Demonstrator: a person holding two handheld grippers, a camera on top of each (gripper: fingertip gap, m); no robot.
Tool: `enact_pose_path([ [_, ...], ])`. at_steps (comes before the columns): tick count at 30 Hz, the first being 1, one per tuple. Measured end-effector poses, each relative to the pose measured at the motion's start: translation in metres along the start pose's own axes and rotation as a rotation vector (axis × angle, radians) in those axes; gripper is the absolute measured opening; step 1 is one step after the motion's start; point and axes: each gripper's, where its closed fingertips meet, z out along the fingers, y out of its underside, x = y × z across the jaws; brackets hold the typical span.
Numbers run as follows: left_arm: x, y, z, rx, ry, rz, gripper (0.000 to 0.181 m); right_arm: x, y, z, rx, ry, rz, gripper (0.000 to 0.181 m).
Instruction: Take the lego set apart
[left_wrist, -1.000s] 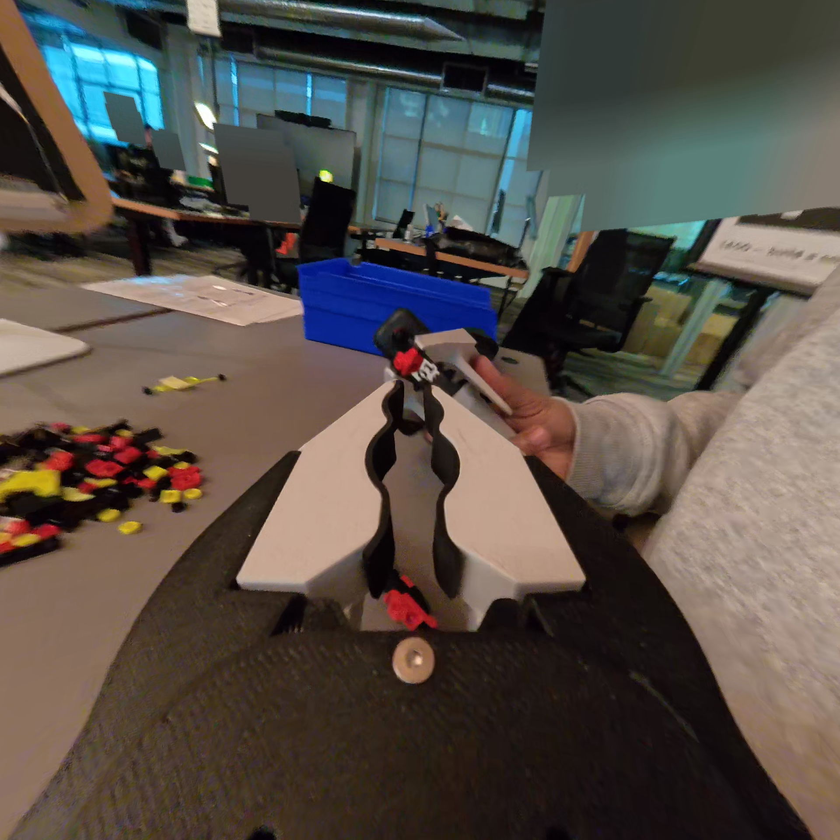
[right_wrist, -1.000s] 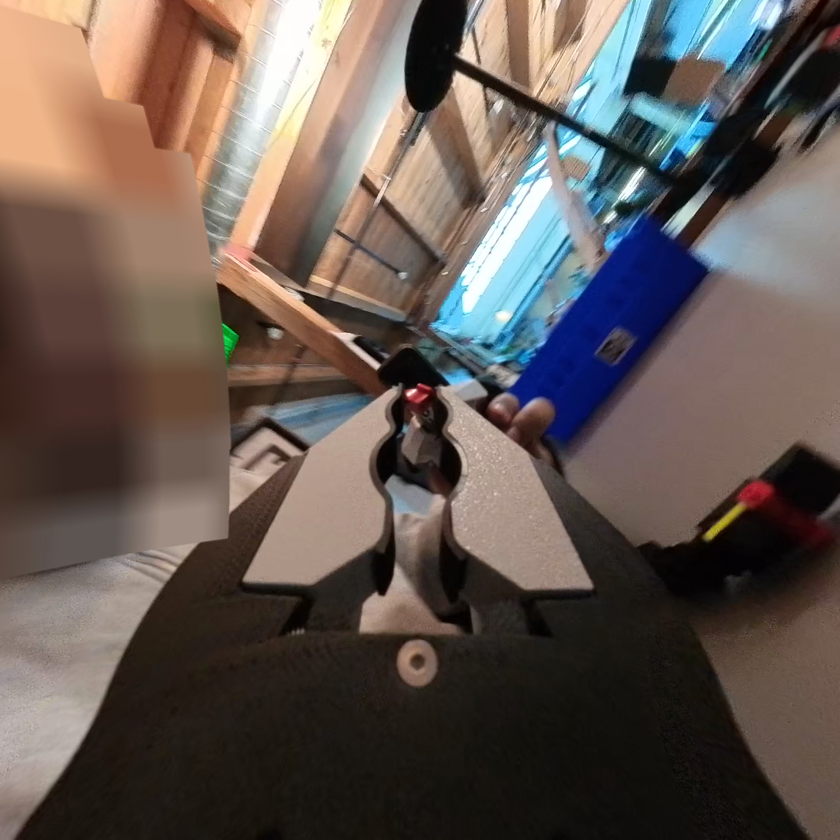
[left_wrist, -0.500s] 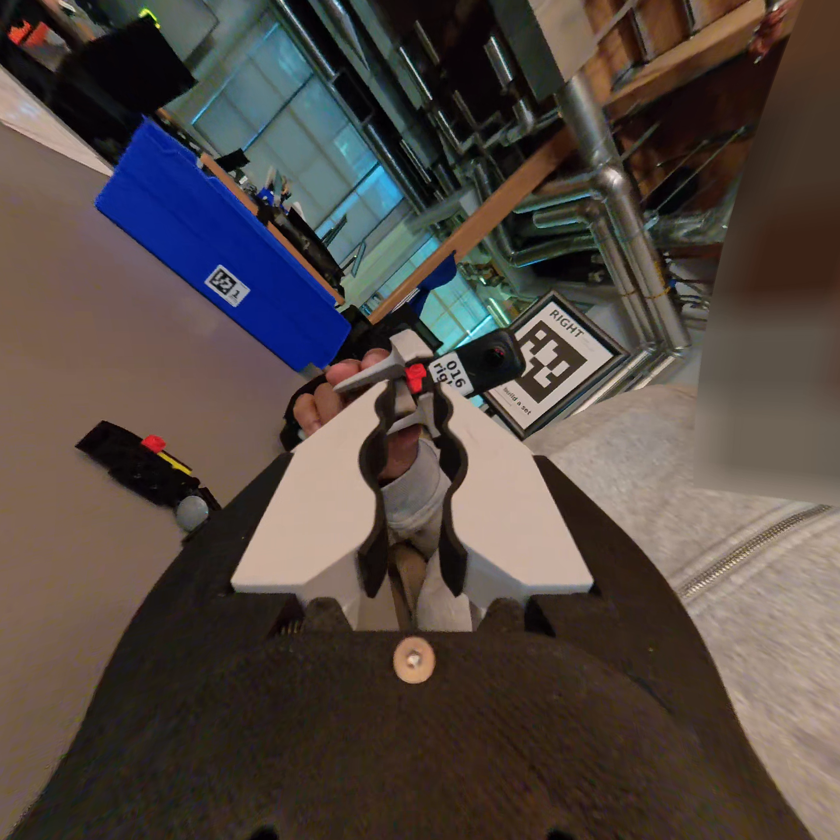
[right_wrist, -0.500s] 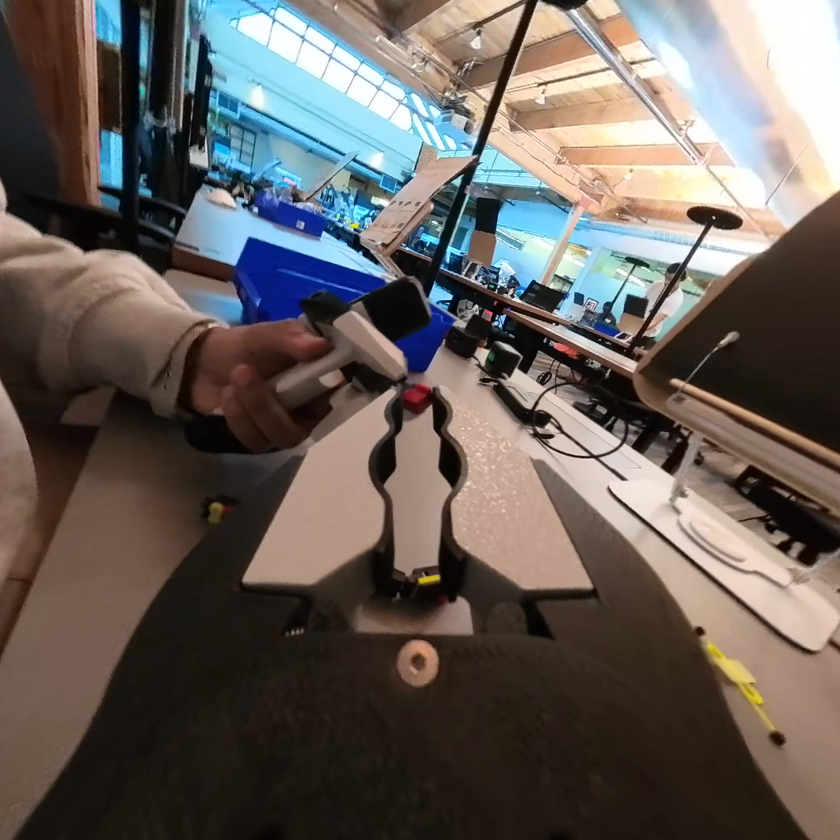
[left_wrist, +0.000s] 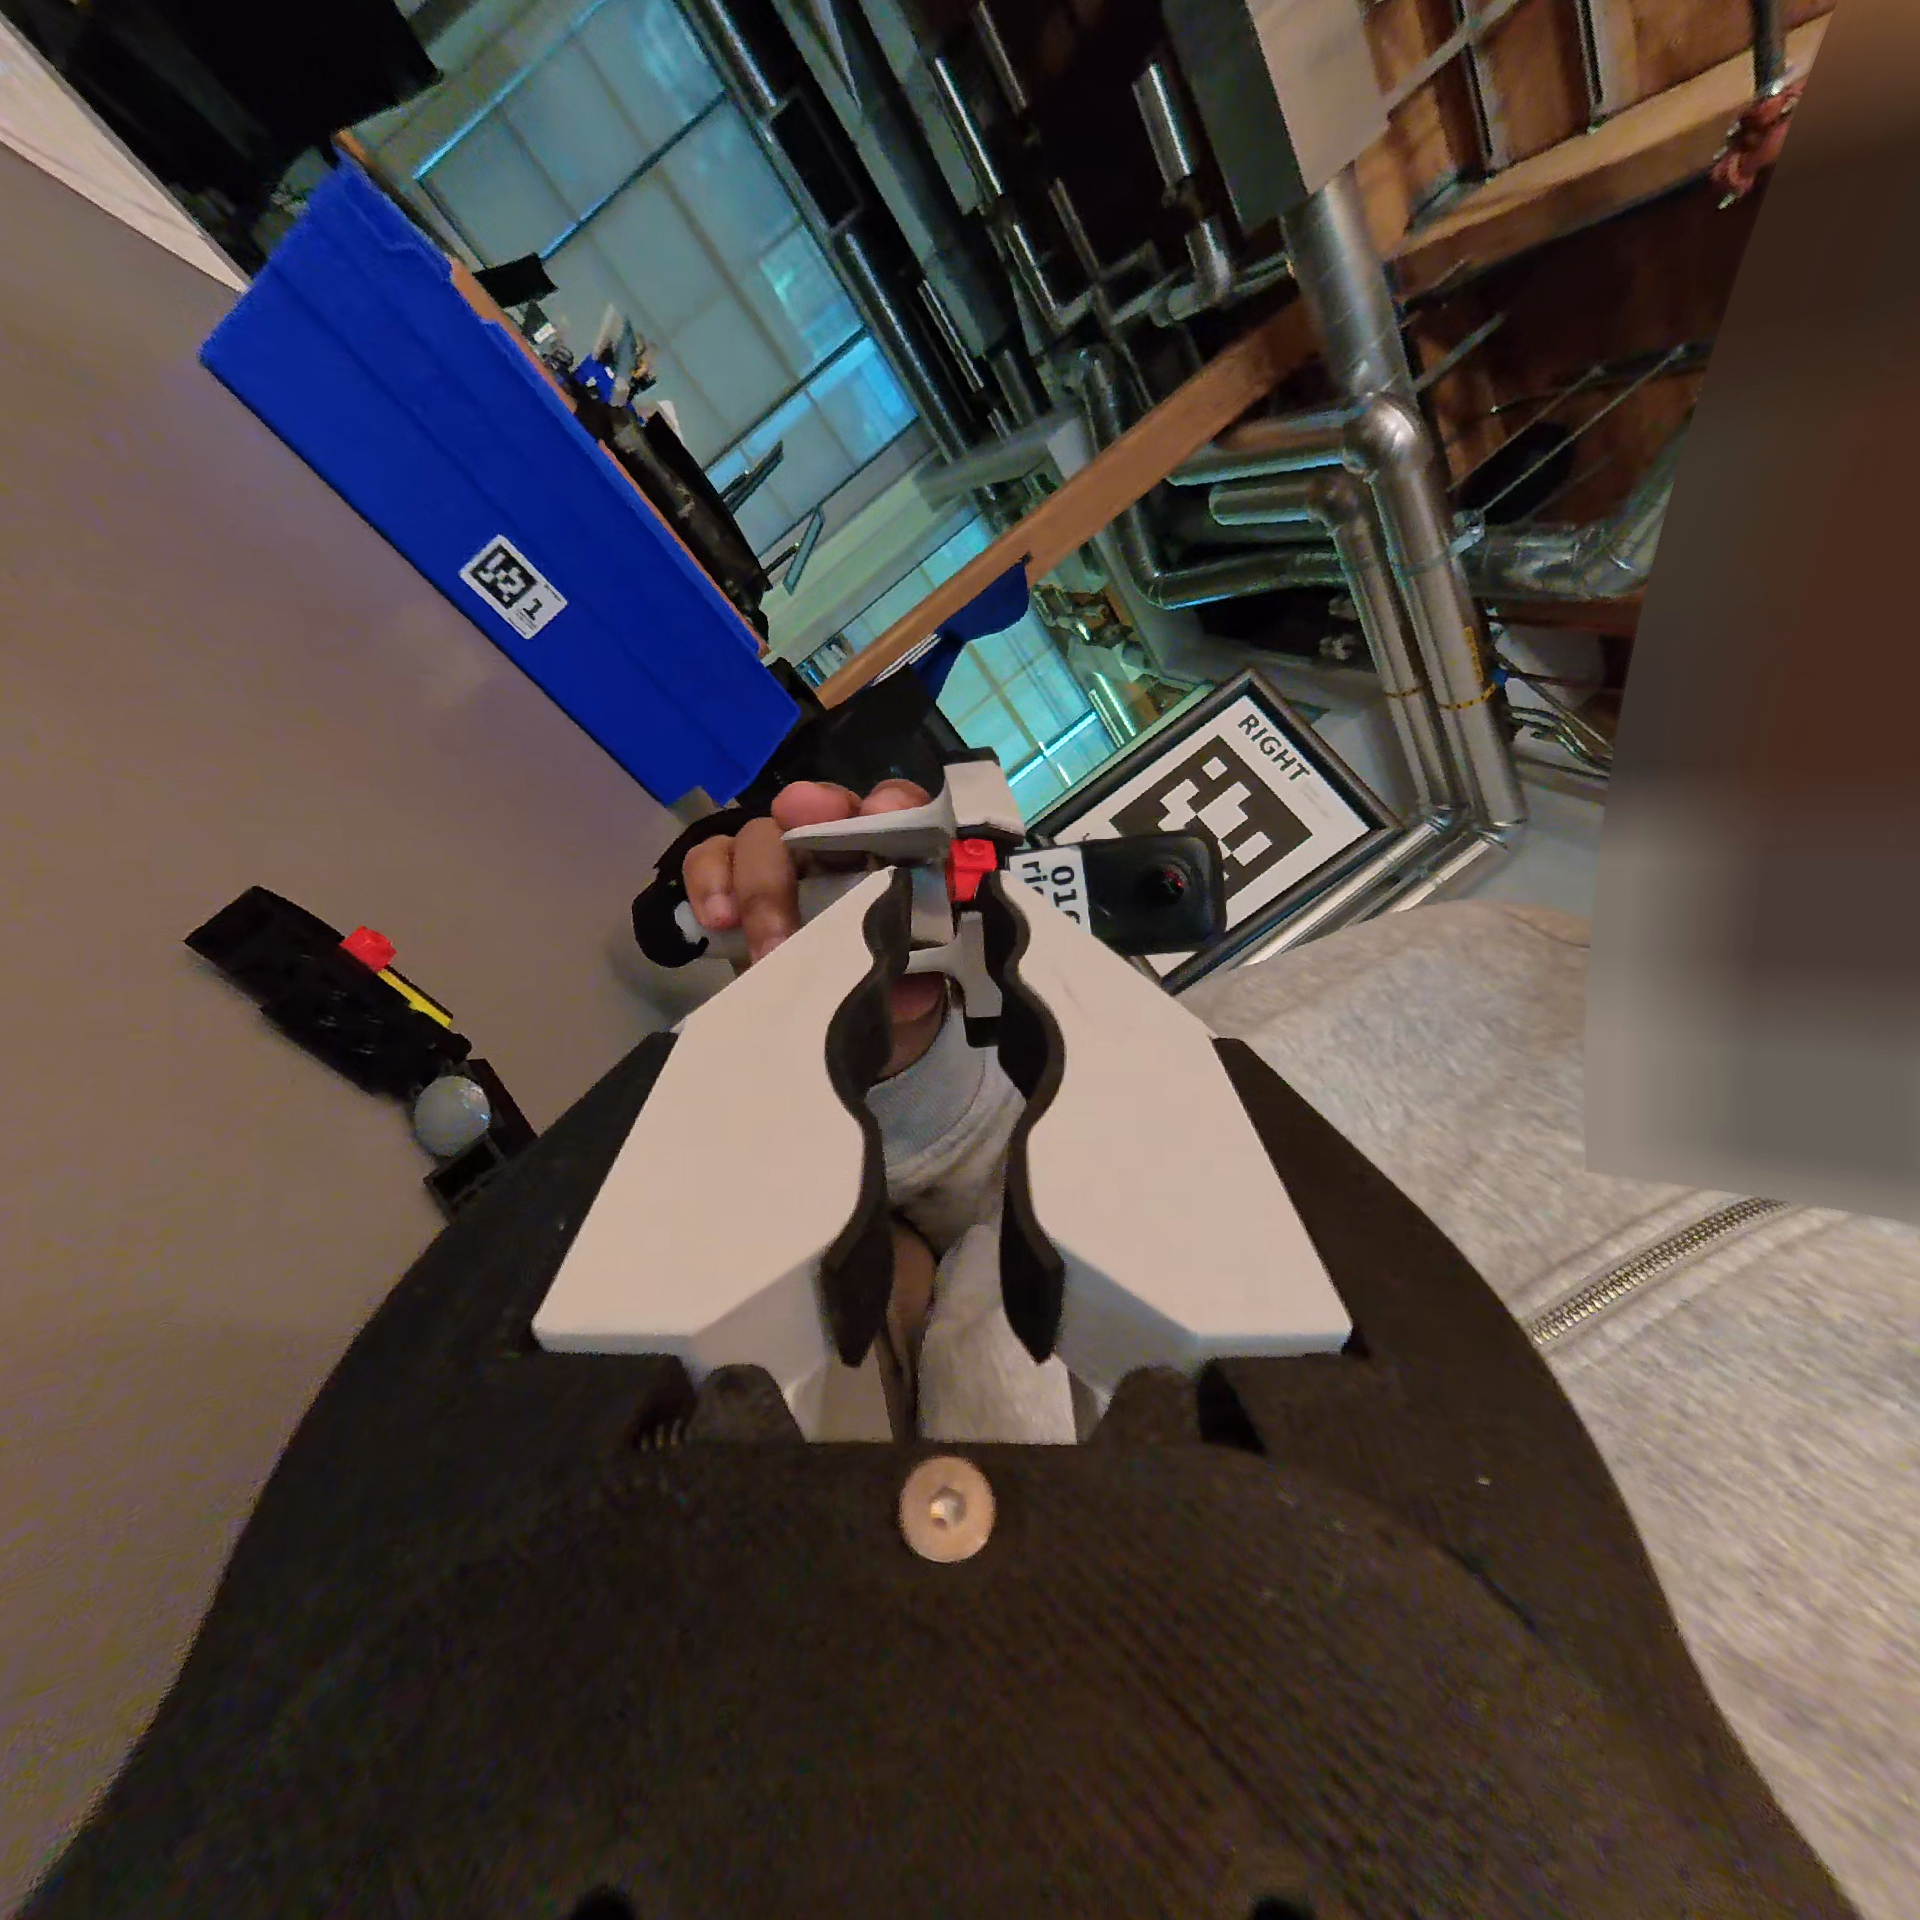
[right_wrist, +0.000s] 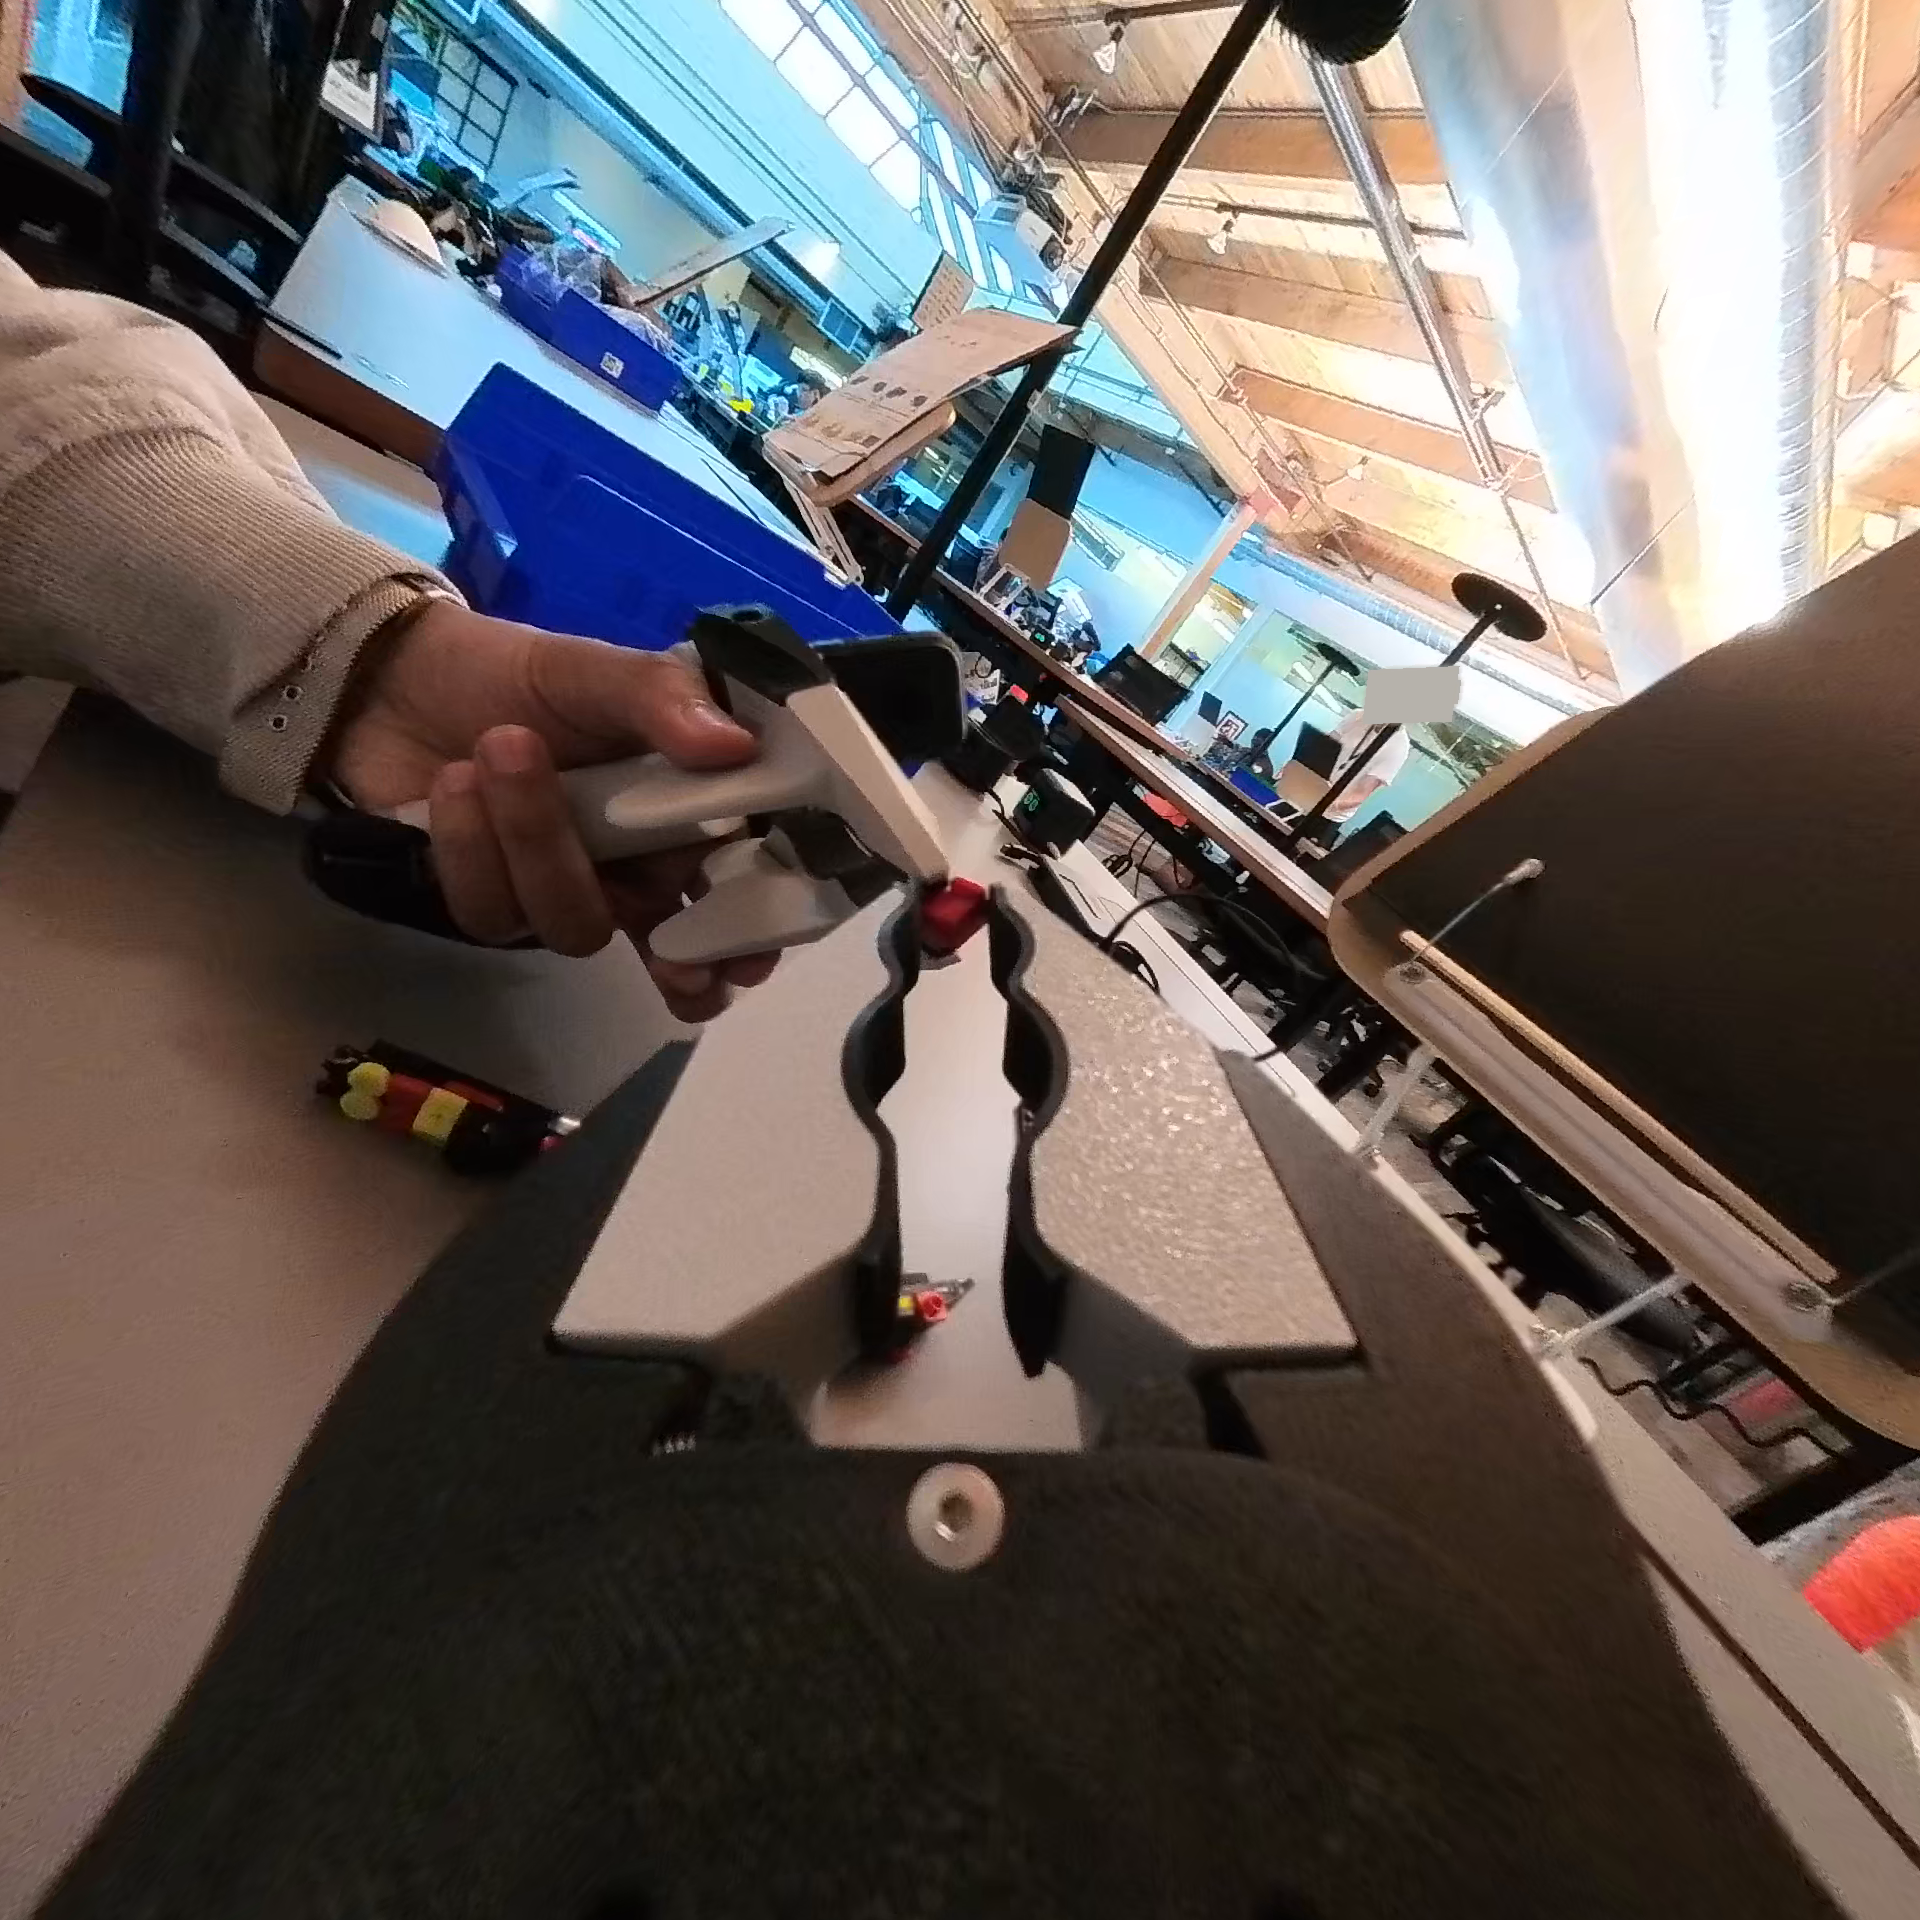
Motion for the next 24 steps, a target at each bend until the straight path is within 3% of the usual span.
enact_pose_path([
  [1, -0.001, 0.000, 0.000, -0.001, -0.002, -0.002, 0.013, 0.000, 0.000, 0.000, -0.004, 0.002, -0.008, 0.010],
  [6, -0.001, 0.000, -0.003, -0.010, 0.015, -0.024, 0.016, -0.002, 0.000, 0.001, -0.004, 0.004, -0.023, 0.010],
  [10, 0.005, -0.001, -0.003, -0.010, 0.050, -0.016, 0.003, -0.001, 0.000, 0.002, -0.005, 0.020, -0.036, 0.010],
  [15, 0.009, -0.006, -0.006, -0.005, 0.032, 0.071, 0.002, 0.002, 0.000, 0.004, -0.003, 0.050, -0.009, 0.012],
  [19, 0.004, -0.015, -0.013, 0.020, -0.029, 0.139, 0.001, 0.007, 0.001, 0.002, 0.030, 0.031, 0.131, 0.020],
  [24, -0.013, -0.007, -0.017, -0.088, -0.209, 0.360, 0.002, 0.004, 0.006, 0.001, 0.048, -0.059, 0.361, 0.031],
])
